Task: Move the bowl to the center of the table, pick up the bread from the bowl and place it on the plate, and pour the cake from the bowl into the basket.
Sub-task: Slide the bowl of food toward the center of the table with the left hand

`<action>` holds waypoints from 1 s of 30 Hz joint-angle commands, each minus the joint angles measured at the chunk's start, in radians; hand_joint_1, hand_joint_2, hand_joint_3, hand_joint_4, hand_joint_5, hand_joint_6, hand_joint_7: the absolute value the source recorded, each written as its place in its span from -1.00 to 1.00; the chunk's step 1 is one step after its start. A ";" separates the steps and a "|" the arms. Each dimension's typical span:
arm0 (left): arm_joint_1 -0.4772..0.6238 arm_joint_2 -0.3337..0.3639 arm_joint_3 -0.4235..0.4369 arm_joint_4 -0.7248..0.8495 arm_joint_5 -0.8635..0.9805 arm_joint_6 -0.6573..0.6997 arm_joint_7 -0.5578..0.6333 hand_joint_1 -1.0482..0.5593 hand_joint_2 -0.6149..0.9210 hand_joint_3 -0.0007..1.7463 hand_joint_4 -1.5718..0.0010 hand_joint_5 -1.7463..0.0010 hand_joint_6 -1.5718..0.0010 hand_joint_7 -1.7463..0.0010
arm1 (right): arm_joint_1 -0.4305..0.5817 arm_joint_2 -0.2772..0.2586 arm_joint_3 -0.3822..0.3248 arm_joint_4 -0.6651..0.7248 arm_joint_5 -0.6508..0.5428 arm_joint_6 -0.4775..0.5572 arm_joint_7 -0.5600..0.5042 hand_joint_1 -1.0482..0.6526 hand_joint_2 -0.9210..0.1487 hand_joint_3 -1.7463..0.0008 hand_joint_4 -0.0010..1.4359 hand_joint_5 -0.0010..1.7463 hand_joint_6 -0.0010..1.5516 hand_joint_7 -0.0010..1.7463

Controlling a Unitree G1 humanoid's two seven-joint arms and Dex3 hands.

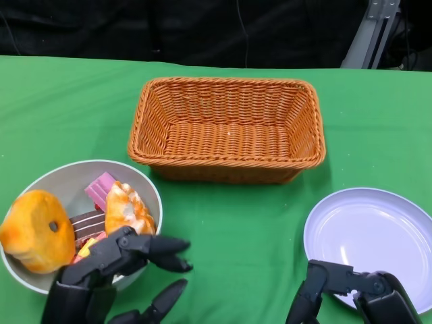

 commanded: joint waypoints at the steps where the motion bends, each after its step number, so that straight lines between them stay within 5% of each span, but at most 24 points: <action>1: -0.022 0.014 0.043 -0.020 0.033 -0.010 0.020 -0.05 0.91 -0.60 0.27 0.09 0.28 0.56 | 0.000 -0.001 -0.002 -0.009 -0.005 -0.018 -0.004 0.20 0.56 -1.00 0.26 0.88 0.12 0.51; 4: -0.040 0.025 0.077 -0.035 0.047 0.003 0.026 -0.12 0.99 -0.75 0.28 0.19 0.28 0.69 | -0.004 -0.004 -0.004 -0.006 -0.005 -0.021 -0.002 0.21 0.55 -0.99 0.25 0.89 0.11 0.51; 15: -0.111 0.060 0.157 -0.028 0.027 0.035 0.025 -0.19 1.00 -0.77 0.41 0.29 0.37 0.80 | -0.003 0.002 -0.001 0.010 -0.002 -0.036 -0.007 0.21 0.47 -0.94 0.24 0.92 0.11 0.53; 25: -0.174 0.175 0.295 -0.055 0.075 0.164 0.038 -0.34 1.00 -0.73 0.80 0.38 0.58 0.93 | 0.009 -0.007 -0.007 -0.006 -0.010 -0.027 -0.003 0.21 0.58 -1.00 0.25 0.88 0.12 0.53; 30: -0.197 0.195 0.341 -0.028 0.117 0.163 0.059 -0.47 1.00 -0.69 0.99 0.21 0.61 0.96 | 0.013 -0.003 -0.006 -0.010 -0.014 -0.025 -0.006 0.21 0.57 -1.00 0.27 0.89 0.13 0.52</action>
